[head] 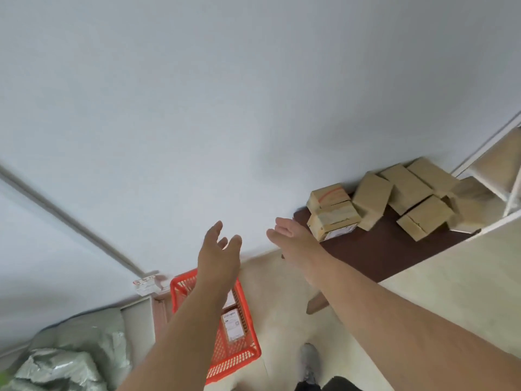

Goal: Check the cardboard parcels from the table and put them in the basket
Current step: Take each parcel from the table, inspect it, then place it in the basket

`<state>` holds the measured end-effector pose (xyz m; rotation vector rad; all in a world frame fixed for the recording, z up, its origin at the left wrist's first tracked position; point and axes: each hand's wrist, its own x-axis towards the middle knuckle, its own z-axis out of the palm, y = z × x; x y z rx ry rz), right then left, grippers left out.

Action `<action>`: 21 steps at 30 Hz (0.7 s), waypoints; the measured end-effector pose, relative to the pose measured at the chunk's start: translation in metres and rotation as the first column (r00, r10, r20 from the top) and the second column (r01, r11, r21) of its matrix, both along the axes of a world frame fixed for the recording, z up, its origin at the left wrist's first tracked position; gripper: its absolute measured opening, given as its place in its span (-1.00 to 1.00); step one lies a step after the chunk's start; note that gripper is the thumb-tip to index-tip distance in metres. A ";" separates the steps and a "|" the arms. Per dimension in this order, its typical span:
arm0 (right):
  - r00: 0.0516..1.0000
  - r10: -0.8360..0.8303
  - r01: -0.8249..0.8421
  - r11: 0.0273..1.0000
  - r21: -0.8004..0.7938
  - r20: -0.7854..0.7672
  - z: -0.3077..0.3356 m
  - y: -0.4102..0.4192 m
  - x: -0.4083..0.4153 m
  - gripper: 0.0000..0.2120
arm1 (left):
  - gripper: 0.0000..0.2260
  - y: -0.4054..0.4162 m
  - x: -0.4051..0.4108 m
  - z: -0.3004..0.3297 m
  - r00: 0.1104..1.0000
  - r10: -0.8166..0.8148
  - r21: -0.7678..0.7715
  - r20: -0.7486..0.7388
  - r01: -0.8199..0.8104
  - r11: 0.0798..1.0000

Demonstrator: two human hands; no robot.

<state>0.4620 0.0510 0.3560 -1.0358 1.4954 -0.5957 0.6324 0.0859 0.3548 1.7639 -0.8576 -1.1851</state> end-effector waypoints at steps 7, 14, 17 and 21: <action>0.996 -0.054 0.057 0.998 -0.032 0.075 0.012 -0.008 -0.091 -0.40 | -0.48 -0.024 -0.095 0.023 0.996 -0.088 -0.044 0.024 0.088 0.995; 0.998 -0.053 0.052 0.999 0.015 0.042 -0.015 -0.047 -0.240 -0.44 | -0.49 -0.064 -0.228 -0.001 0.997 -0.048 0.078 0.065 0.043 0.996; 0.998 -0.063 0.062 0.997 0.044 0.027 -0.016 -0.065 -0.304 -0.43 | -0.53 -0.082 -0.294 -0.005 0.998 -0.047 0.127 0.047 0.041 0.991; 0.998 -0.064 0.064 0.997 0.047 -0.007 -0.008 -0.088 -0.366 -0.47 | -0.63 -0.094 -0.353 0.005 0.999 -0.033 0.178 0.033 0.026 0.984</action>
